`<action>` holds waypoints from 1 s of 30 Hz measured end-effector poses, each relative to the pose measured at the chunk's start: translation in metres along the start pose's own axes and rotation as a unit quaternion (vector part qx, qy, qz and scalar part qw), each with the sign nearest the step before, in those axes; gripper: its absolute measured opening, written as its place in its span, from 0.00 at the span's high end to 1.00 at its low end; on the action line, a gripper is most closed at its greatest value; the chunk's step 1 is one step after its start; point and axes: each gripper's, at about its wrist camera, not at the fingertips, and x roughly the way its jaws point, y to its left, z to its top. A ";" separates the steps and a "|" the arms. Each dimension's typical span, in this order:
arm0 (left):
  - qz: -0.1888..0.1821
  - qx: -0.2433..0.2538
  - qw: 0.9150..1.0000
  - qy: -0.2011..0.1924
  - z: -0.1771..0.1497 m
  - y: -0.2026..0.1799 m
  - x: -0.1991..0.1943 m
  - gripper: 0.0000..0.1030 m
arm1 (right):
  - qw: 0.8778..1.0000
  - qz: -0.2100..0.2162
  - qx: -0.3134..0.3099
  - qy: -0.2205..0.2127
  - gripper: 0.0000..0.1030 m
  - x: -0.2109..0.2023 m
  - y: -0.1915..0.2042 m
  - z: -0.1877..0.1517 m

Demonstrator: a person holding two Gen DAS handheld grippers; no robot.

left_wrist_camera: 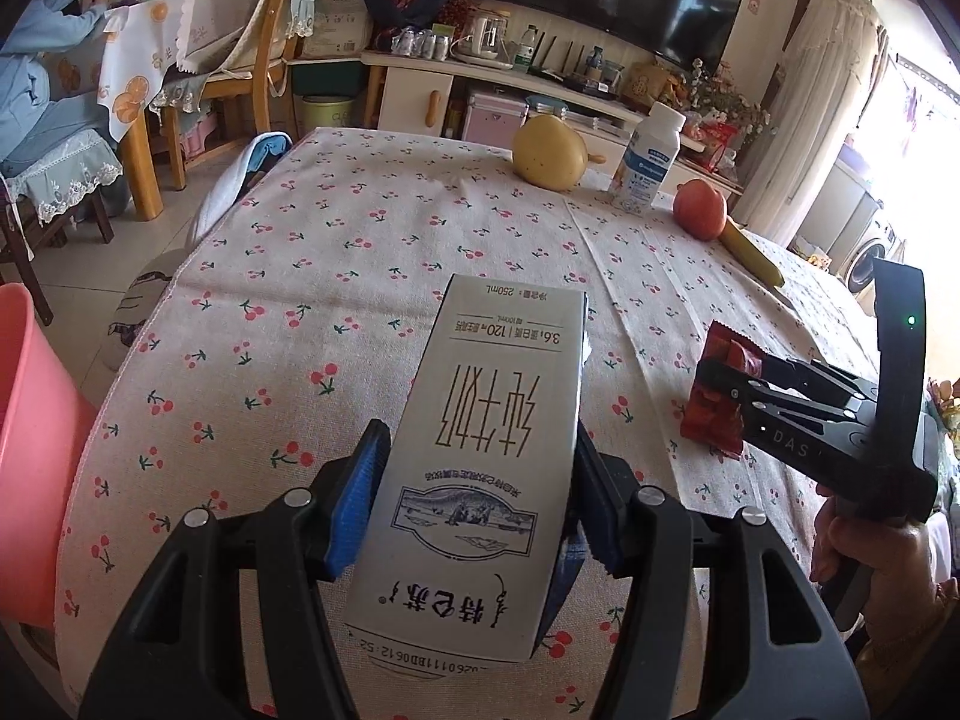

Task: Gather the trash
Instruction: 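Carry the milk carton to the pink bucket while the right tool carries the red packet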

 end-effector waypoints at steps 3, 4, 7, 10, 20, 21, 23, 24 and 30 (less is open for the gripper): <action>0.000 -0.005 1.000 -0.008 0.002 0.003 -0.004 0.42 | 1.000 -0.003 0.000 -0.002 0.58 -0.001 0.001 0.000; -0.002 -0.008 1.000 -0.011 0.003 0.004 -0.006 0.42 | 1.000 -0.003 0.000 -0.004 0.59 -0.002 0.001 0.000; -0.003 -0.017 1.000 -0.021 0.004 0.008 -0.011 0.42 | 1.000 -0.004 0.000 -0.009 0.62 -0.006 0.003 0.002; -0.004 -0.023 0.999 -0.028 0.007 0.010 -0.014 0.42 | 1.000 -0.002 0.000 -0.013 0.64 -0.009 0.006 0.004; -0.007 -0.039 0.998 -0.039 0.010 0.018 -0.021 0.42 | 1.000 -0.007 -0.008 -0.021 0.66 -0.012 0.016 0.003; -0.007 -0.042 0.998 -0.043 0.011 0.019 -0.022 0.42 | 1.000 -0.008 -0.007 -0.022 0.66 -0.013 0.016 0.003; -0.007 -0.046 0.998 -0.049 0.011 0.022 -0.026 0.42 | 1.000 -0.007 -0.008 -0.023 0.66 -0.014 0.018 0.004; -0.007 -0.048 0.997 -0.052 0.011 0.023 -0.027 0.42 | 1.000 -0.007 -0.009 -0.024 0.67 -0.015 0.019 0.004; -0.004 -0.062 0.996 -0.063 0.013 0.032 -0.034 0.42 | 0.999 -0.011 -0.017 -0.032 0.68 -0.020 0.027 0.005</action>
